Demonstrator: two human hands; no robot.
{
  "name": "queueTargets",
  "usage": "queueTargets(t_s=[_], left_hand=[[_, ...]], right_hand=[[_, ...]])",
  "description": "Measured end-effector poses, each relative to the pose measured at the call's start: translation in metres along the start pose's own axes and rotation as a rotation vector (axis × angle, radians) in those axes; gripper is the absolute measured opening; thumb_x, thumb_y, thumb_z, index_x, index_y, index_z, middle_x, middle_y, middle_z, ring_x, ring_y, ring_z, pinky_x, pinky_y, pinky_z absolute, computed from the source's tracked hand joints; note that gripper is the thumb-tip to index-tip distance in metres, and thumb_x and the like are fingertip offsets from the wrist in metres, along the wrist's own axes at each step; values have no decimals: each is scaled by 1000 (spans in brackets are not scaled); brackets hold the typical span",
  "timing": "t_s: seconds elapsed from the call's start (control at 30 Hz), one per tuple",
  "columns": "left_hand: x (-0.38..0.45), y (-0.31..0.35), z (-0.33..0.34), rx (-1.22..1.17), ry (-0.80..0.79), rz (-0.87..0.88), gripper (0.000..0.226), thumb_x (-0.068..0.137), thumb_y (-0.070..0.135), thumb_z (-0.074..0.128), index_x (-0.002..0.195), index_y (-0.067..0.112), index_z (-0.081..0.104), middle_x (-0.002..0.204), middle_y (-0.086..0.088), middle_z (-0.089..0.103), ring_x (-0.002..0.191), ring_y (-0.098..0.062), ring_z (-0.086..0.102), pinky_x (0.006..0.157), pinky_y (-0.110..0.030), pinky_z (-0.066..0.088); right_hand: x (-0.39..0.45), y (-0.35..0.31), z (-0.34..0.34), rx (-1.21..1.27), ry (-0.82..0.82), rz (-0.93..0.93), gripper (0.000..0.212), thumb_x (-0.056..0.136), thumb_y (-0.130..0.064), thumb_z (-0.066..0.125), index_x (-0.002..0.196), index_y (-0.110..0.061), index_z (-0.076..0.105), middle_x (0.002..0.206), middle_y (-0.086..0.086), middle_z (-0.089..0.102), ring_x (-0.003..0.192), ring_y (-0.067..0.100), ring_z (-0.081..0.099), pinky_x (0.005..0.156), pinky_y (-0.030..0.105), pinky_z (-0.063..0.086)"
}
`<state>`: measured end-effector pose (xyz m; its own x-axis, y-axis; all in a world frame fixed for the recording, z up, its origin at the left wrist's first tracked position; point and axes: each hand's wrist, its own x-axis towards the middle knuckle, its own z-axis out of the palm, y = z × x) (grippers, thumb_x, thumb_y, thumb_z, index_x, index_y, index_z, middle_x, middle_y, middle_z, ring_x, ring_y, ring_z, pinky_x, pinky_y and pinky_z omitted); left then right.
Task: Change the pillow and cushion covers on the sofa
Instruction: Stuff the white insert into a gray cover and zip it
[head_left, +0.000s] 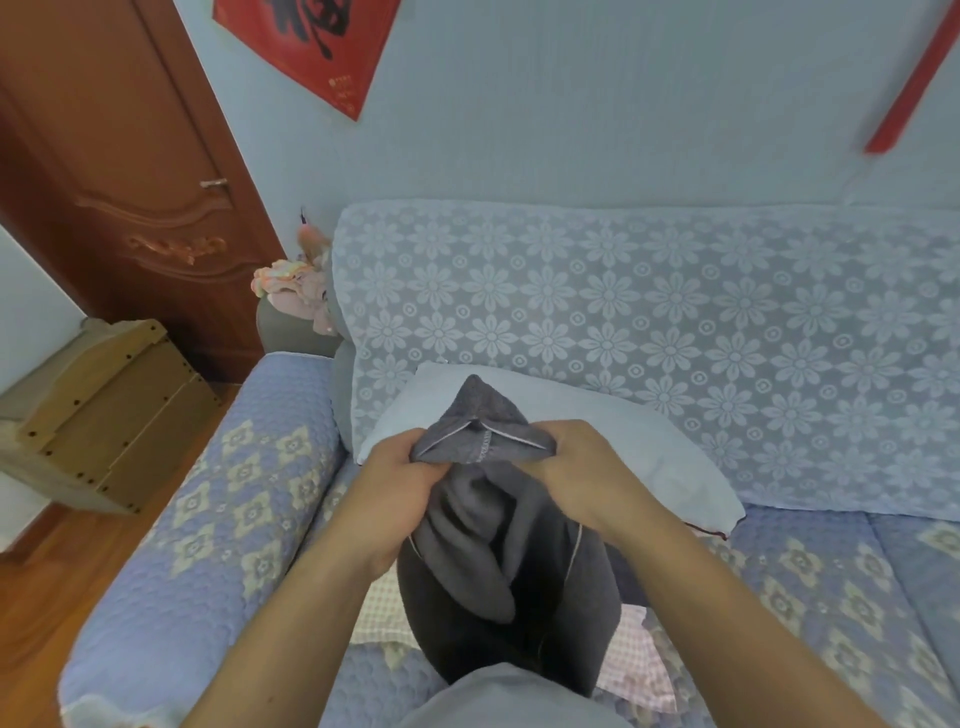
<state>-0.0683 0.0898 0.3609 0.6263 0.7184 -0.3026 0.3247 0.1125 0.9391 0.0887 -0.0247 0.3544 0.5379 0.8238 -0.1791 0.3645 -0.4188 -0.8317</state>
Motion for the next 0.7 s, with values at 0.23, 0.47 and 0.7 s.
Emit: queueTargets(t_s=[0.23,0.47,0.7], left_hand=[[-9,-7,-6,152,-194,-33,34,84,10,81,115,19,69,105,0,77,101,-16,73,99,-42,55],[-3,-11,-5,261,143,135,14,97,14,62,91,21,72,88,1,75,90,-20,71,83,-40,56],[-12,-6,0,-182,-104,-69,19,98,2,58,109,4,73,105,-15,77,102,-31,73,91,-39,56]], right_hand=[[3,1,-4,122,111,26,25,81,4,50,84,-12,69,85,7,70,83,22,64,73,32,50],[-5,1,15,215,-49,-43,15,92,-17,57,101,-13,68,99,10,73,98,28,68,92,45,53],[-2,5,7,89,-42,-28,11,84,-16,75,95,-20,75,91,-2,76,92,15,71,91,38,55]])
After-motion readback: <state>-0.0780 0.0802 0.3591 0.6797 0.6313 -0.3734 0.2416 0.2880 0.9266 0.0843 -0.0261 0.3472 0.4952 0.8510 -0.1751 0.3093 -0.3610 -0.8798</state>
